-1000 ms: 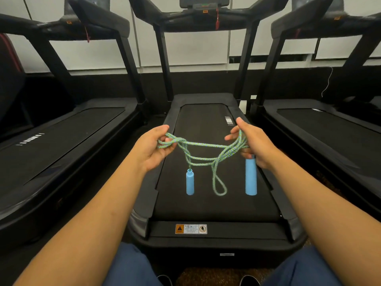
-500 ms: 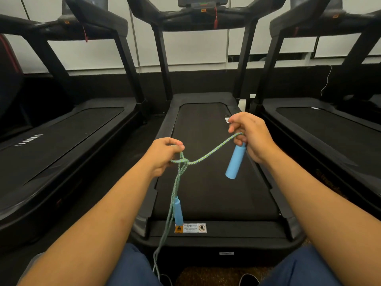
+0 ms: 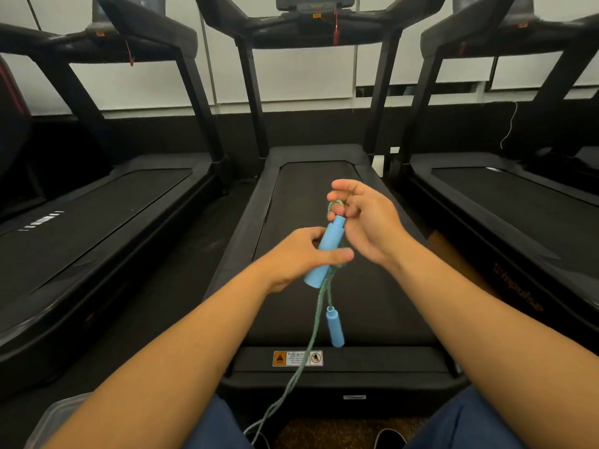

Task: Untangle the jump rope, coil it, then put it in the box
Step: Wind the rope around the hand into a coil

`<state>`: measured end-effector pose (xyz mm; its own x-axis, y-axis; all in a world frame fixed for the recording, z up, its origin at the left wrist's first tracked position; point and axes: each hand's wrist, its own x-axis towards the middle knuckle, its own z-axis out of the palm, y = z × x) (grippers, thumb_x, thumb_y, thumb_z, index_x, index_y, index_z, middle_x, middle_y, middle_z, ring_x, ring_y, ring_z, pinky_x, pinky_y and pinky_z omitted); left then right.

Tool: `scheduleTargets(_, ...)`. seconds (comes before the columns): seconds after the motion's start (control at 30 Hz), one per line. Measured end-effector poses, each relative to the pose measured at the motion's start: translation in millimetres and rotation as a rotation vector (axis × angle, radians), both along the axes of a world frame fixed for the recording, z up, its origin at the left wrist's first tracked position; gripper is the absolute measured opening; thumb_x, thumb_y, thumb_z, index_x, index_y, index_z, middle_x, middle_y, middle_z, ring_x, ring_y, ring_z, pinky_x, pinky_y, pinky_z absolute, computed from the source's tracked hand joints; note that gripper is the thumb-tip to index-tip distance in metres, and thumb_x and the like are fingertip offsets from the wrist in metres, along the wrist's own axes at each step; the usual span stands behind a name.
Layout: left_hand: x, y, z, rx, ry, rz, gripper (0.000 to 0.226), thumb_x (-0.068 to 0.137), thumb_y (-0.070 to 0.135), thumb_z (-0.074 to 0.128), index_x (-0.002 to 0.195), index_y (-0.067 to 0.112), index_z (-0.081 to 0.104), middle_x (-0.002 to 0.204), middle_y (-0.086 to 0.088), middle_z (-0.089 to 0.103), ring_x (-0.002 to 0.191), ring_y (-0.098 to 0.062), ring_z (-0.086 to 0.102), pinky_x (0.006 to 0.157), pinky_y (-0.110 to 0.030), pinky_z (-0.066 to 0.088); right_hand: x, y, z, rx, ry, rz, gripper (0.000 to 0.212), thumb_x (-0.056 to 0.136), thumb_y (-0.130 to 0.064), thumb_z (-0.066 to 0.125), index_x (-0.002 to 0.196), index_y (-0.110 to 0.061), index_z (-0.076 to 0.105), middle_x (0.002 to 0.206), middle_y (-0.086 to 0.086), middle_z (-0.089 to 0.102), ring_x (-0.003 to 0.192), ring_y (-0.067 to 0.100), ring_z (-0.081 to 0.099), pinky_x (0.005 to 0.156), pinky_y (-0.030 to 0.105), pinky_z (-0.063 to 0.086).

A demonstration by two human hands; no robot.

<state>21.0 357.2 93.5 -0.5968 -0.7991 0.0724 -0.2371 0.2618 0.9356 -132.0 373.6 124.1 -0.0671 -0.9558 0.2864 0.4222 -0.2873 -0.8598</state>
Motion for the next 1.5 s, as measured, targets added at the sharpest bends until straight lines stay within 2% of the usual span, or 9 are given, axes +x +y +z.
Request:
scheduleTargets(0.13, -12.0, 5.4, -0.5, -0.131, -0.043, 0.089, 0.044, 0.080, 0.030, 0.084, 0.106, 0.000, 0.066, 0.102, -0.022, 0.070, 0.091, -0.034, 0.069, 0.088, -0.045, 0.057, 8.5, -2.9, -4.6, 0.000, 0.140, -0.033, 0.051, 0.085, 0.027, 0.028, 0.106, -0.002, 0.064, 0.100, 0.013, 0.065, 0.084, 0.021, 0.069, 0.084, 0.032, 0.061)
scheduleTargets(0.27, 0.3, 0.9, 5.5, -0.073, 0.020, 0.093, 0.013, 0.085, 0.000, 0.067, 0.098, -0.004, 0.064, 0.086, -0.012, 0.065, 0.069, -0.016, 0.064, 0.074, -0.041, 0.058, -12.5, -5.2, -8.2, -0.117, 0.511, -0.099, 0.031, 0.093, 0.015, 0.056, 0.111, -0.007, 0.068, 0.111, 0.010, 0.074, 0.107, 0.017, 0.073, 0.091, 0.027, 0.057)
scheduleTargets(0.5, 23.9, 1.8, 18.1, 0.011, -0.048, -0.024, 0.019, 0.086, -0.006, 0.056, 0.101, -0.001, 0.066, 0.100, -0.017, 0.068, 0.078, -0.023, 0.065, 0.075, -0.038, 0.059, -19.5, 0.8, -1.2, -0.348, 1.208, -0.422, 0.009, 0.089, -0.013, 0.076, 0.097, -0.018, 0.077, 0.066, -0.014, 0.061, 0.065, -0.003, 0.057, 0.064, 0.012, 0.041)
scheduleTargets(0.63, 31.0, -0.6, 19.8, 0.015, -0.106, -0.063, 0.020, 0.087, -0.004, 0.057, 0.106, -0.005, 0.064, 0.111, -0.023, 0.066, 0.087, -0.027, 0.068, 0.079, -0.045, 0.062, -18.0, 1.9, 2.6, -0.324, 1.211, -0.441, 0.010, 0.094, -0.012, 0.069, 0.096, -0.020, 0.075, 0.059, -0.023, 0.061, 0.064, -0.010, 0.056, 0.061, 0.010, 0.039)
scheduleTargets(0.8, 34.3, -0.5, 19.1, 0.008, -0.194, -0.038, 0.019, 0.090, 0.004, 0.060, 0.108, 0.002, 0.066, 0.097, -0.008, 0.069, 0.092, -0.032, 0.073, 0.085, -0.050, 0.061, -20.3, 4.5, -0.9, -0.214, 1.167, -0.307, 0.015, 0.099, -0.020, 0.062, 0.098, -0.027, 0.076, 0.077, 0.002, 0.077, 0.078, 0.020, 0.072, 0.077, 0.042, 0.056)
scheduleTargets(1.1, 29.8, 7.5, 21.5, -0.066, -0.206, -0.030, 0.020, 0.089, 0.000, 0.061, 0.109, -0.002, 0.062, 0.097, -0.019, 0.067, 0.077, -0.026, 0.069, 0.079, -0.039, 0.061, -10.6, 4.0, -3.4, -0.229, 1.212, -0.217, 0.020, 0.104, -0.023, 0.056, 0.111, -0.024, 0.075, 0.067, -0.026, 0.068, 0.060, 0.003, 0.062, 0.056, 0.020, 0.048)
scheduleTargets(1.17, 25.4, 12.3, 24.6, -0.069, -0.140, -0.040, 0.017, 0.091, 0.006, 0.065, 0.104, -0.004, 0.061, 0.082, -0.011, 0.063, 0.065, -0.020, 0.060, 0.069, -0.033, 0.058, -6.2, 3.9, -5.8, -0.233, 1.211, -0.206, 0.022, 0.104, -0.024, 0.056, 0.113, -0.026, 0.076, 0.090, -0.012, 0.077, 0.083, 0.017, 0.071, 0.075, 0.036, 0.057)
scheduleTargets(1.33, 18.6, 22.6, 33.7, 0.098, 0.035, -0.046, 0.032, 0.096, 0.033, 0.065, 0.075, 0.010, 0.056, 0.061, -0.007, 0.048, 0.049, -0.016, 0.044, 0.050, -0.028, 0.045, -4.0, 9.7, -3.8, -0.261, 1.105, -0.134, 0.024, 0.105, -0.018, 0.051, 0.106, -0.020, 0.076, 0.080, -0.010, 0.074, 0.086, 0.008, 0.070, 0.079, 0.020, 0.051)
scheduleTargets(1.5, 16.4, 22.5, 35.7, 0.221, 0.273, -0.149, 0.025, 0.096, 0.013, 0.058, 0.071, 0.010, 0.059, 0.059, -0.006, 0.052, 0.042, -0.012, 0.044, 0.047, -0.027, 0.044, 7.7, 6.4, -16.3, -0.195, 0.985, -0.067, 0.022, 0.079, -0.028, 0.051, 0.075, -0.013, 0.066, 0.075, 0.030, 0.062, 0.068, 0.028, 0.053, 0.069, 0.056, 0.050)
